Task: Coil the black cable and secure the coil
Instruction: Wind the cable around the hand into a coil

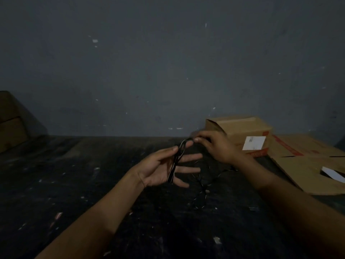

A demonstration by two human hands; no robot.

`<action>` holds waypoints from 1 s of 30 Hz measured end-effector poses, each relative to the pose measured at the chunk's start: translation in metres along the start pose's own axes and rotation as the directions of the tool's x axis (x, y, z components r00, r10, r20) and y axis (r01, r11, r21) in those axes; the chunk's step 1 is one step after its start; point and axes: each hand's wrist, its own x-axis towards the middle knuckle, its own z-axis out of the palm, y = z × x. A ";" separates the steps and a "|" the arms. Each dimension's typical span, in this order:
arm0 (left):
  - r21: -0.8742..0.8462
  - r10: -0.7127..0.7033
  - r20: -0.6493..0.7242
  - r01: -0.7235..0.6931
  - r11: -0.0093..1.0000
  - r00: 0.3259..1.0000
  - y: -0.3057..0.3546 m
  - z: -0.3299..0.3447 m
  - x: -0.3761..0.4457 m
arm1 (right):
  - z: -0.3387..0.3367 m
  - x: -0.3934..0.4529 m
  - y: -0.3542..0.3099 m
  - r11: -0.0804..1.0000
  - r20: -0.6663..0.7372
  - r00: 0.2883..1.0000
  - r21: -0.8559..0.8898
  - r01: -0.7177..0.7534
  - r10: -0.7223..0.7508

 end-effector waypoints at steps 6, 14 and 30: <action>-0.049 0.094 0.044 -0.092 0.995 0.995 0.017 0.014 0.004 | 0.063 -0.037 0.015 0.938 0.191 0.972 0.293 -0.188 0.136; -0.067 0.126 -0.029 -0.128 0.990 0.992 0.023 0.012 0.006 | 0.111 -0.057 -0.017 0.890 0.268 0.954 0.393 -0.233 0.132; 0.002 0.193 -0.295 -0.202 0.979 0.936 0.015 -0.016 0.005 | 0.056 -0.062 -0.079 0.993 0.386 0.920 0.055 -0.100 0.071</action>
